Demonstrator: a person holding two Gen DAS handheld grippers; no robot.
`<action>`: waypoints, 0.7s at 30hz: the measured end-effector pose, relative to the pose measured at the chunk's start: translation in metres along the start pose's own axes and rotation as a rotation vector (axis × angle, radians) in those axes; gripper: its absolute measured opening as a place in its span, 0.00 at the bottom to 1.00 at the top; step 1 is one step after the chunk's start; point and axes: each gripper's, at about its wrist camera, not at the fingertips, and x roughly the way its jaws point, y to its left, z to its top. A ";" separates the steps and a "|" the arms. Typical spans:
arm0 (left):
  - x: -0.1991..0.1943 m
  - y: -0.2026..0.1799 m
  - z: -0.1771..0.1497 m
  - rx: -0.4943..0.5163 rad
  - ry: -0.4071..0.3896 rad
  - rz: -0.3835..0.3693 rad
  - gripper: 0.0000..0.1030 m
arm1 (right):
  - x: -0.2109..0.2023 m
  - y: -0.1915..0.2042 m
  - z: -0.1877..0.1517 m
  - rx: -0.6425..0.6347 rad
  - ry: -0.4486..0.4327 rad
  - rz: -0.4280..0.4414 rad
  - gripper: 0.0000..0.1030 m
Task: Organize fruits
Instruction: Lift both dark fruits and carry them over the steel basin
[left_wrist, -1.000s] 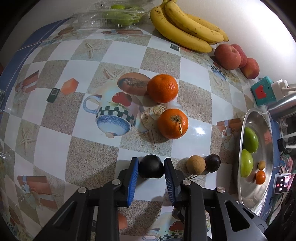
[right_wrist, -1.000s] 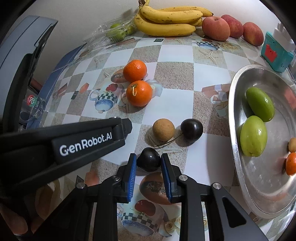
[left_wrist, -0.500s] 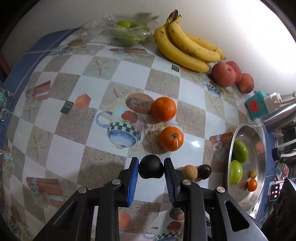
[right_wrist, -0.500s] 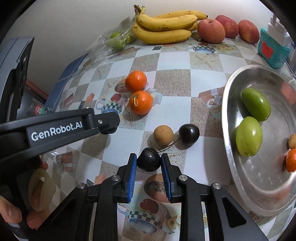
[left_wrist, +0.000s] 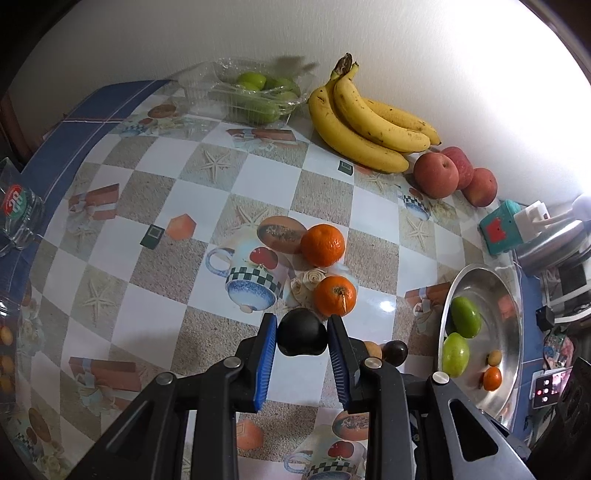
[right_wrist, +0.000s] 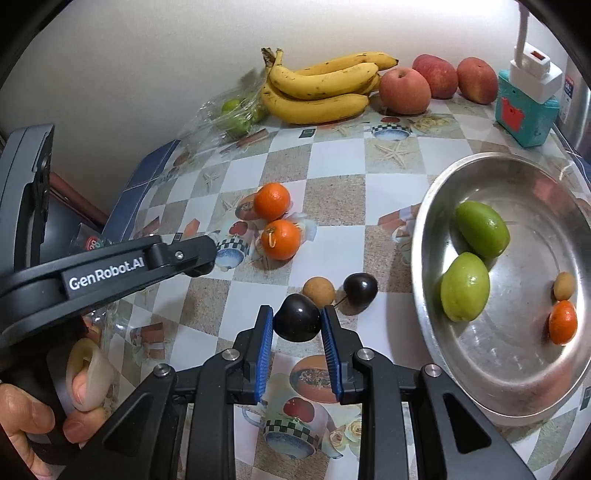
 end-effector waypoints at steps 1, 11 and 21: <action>0.000 -0.001 0.000 0.001 0.000 0.001 0.29 | -0.001 -0.001 0.000 0.004 0.000 -0.002 0.27; 0.001 -0.016 -0.003 0.032 0.008 -0.010 0.29 | -0.015 -0.038 0.004 0.112 -0.034 -0.033 0.27; 0.003 -0.080 -0.021 0.188 0.036 -0.066 0.29 | -0.051 -0.116 -0.005 0.330 -0.114 -0.161 0.27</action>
